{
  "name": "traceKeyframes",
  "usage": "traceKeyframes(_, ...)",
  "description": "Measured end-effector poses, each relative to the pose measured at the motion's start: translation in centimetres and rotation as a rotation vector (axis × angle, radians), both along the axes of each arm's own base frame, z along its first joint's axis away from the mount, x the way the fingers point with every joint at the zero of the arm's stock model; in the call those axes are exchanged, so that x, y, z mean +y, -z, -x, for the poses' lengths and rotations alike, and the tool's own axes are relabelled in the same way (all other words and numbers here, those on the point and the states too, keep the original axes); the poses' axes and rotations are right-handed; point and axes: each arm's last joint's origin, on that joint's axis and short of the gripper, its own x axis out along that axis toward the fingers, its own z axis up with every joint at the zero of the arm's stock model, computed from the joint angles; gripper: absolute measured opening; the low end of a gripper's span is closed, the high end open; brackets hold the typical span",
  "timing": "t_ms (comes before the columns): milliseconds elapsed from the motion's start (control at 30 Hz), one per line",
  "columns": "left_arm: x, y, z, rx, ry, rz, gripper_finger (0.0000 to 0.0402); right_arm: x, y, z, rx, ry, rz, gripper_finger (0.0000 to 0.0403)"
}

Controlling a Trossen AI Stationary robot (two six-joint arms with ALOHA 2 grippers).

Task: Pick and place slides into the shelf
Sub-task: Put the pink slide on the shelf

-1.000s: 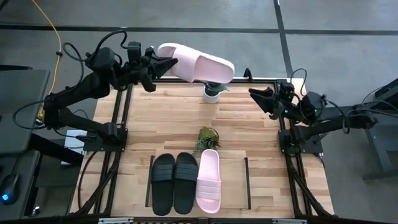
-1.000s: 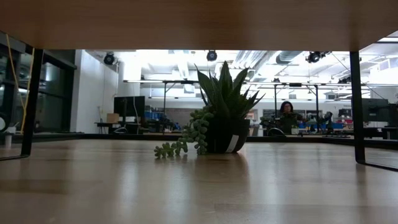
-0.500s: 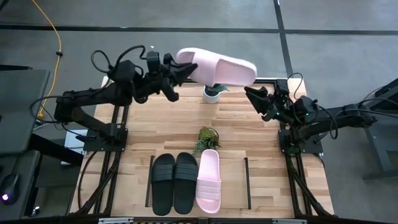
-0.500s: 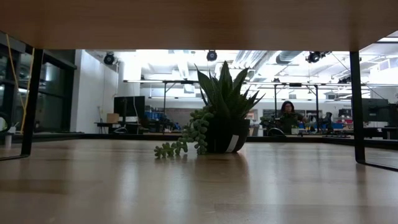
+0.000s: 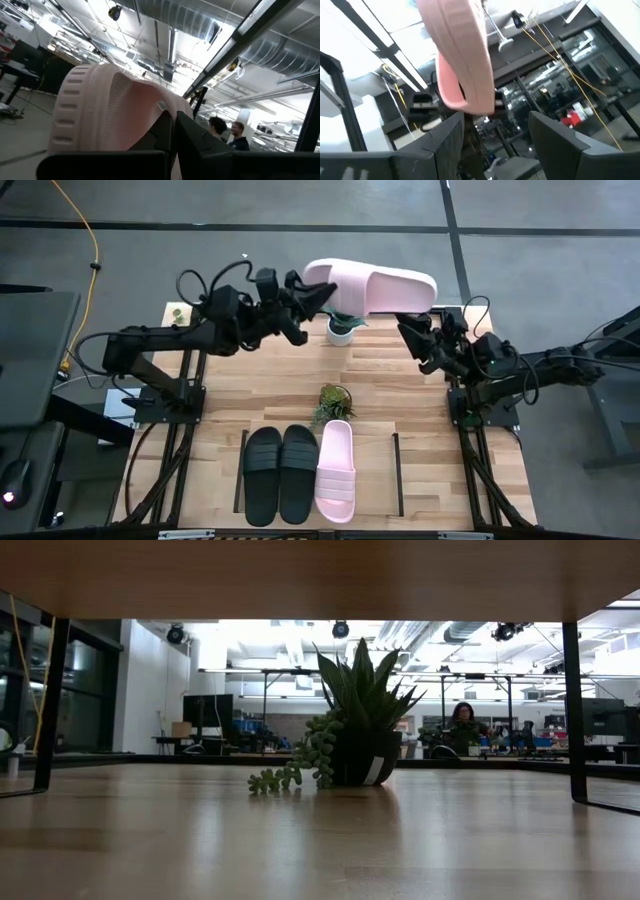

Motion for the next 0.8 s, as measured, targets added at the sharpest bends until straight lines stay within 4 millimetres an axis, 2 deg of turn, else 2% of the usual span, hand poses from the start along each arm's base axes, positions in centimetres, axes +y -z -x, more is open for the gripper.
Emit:
traceKeyframes(133,-0.2,0.5,-0.8,-0.011,0.001,0.004,0.0000,-0.3,-0.4,0.3,-0.048,-0.004,0.036,0.0215)
traceKeyframes(367,-0.3,0.7,-1.1,-0.010,-0.002,0.008,0.0000,-0.4,-0.7,0.3,-0.059,-0.019,0.062,0.0215)
traceKeyframes(800,-1.3,1.5,-2.1,0.017,0.005,0.026,0.0000,-0.5,-2.5,0.6,-0.093,-0.003,0.110,0.0213)
